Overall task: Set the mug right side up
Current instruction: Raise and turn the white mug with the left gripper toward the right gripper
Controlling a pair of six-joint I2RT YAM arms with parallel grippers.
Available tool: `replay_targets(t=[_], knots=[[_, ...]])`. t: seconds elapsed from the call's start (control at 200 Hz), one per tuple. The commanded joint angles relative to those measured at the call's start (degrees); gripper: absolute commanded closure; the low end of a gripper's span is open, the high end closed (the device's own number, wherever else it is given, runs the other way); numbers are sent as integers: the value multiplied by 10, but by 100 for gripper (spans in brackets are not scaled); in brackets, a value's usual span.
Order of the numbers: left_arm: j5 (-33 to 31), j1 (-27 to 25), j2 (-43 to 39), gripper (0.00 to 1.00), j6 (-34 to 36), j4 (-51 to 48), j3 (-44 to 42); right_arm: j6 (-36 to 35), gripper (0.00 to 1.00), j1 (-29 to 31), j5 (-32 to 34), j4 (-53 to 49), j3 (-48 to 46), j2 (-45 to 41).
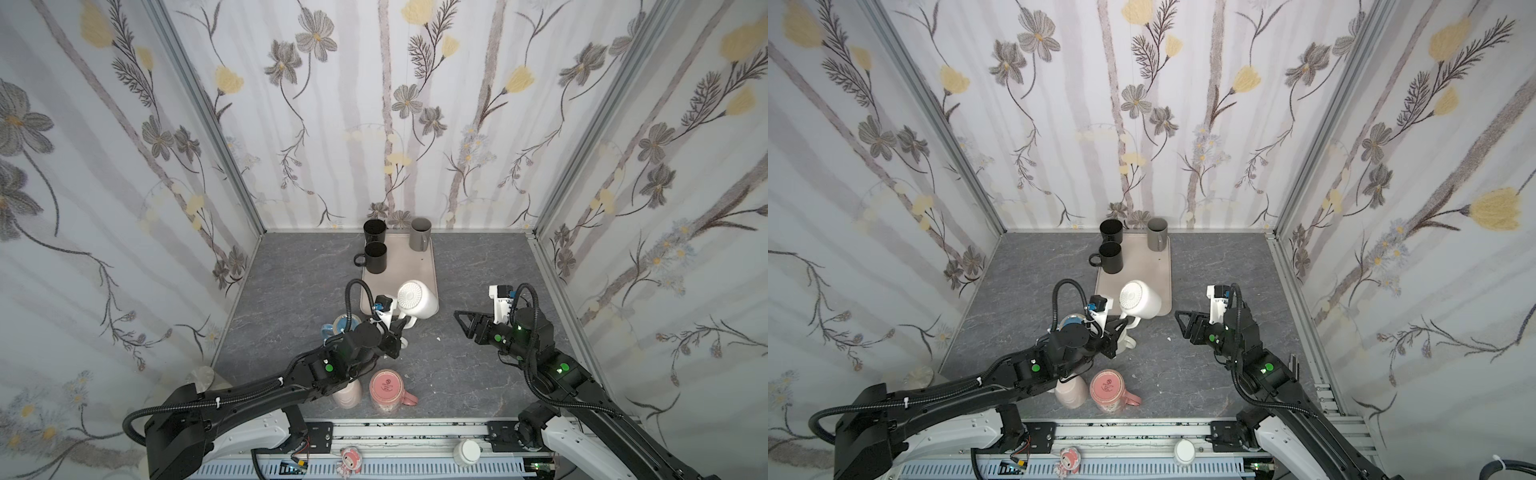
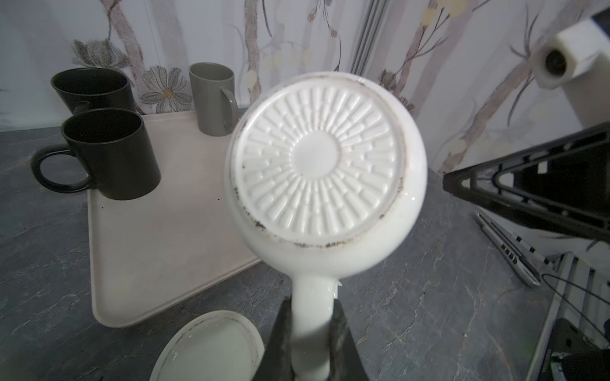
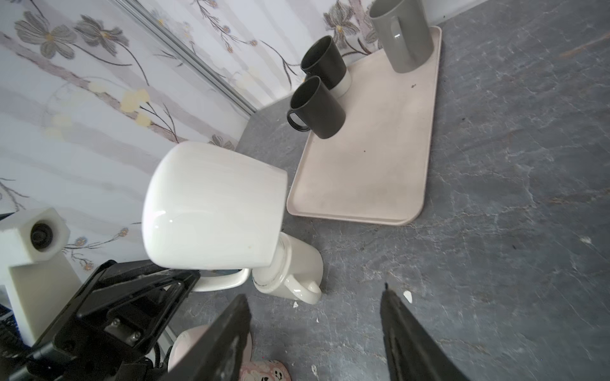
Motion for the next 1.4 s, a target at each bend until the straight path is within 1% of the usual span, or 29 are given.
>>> replay_targets(t=[0.0, 0.1, 0.18, 0.285, 0.39, 0.635, 0.739, 0.844, 1.044, 1.159, 1.329, 1.394], knots=[[33, 30, -41, 100, -35, 146, -23, 31, 30, 4, -49, 181, -15, 25], [53, 57, -73, 100, -50, 215, -54, 43, 27, 17, -76, 290, -20, 65], [61, 74, -93, 100, -62, 273, -78, 40, 26, 40, -96, 368, -15, 101], [70, 90, -106, 100, -78, 345, -100, 28, 26, 75, -115, 432, 0, 150], [89, 97, -107, 100, -90, 394, -103, 28, 26, 103, -127, 490, 18, 198], [135, 98, -94, 100, -107, 464, -106, 85, 27, 119, -179, 636, 47, 287], [147, 98, -89, 100, -114, 478, -107, 86, 28, 132, -196, 673, 61, 305], [160, 99, -81, 100, -121, 488, -104, 78, 30, 143, -197, 677, 74, 315], [179, 99, -73, 100, -131, 495, -97, 91, 44, 148, -193, 720, 78, 331], [181, 100, -70, 100, -134, 490, -96, 100, 56, 151, -191, 736, 82, 342], [173, 100, -74, 100, -136, 474, -96, 105, 77, 155, -186, 743, 82, 345], [169, 100, -74, 100, -139, 464, -95, 103, 90, 155, -184, 738, 81, 342]])
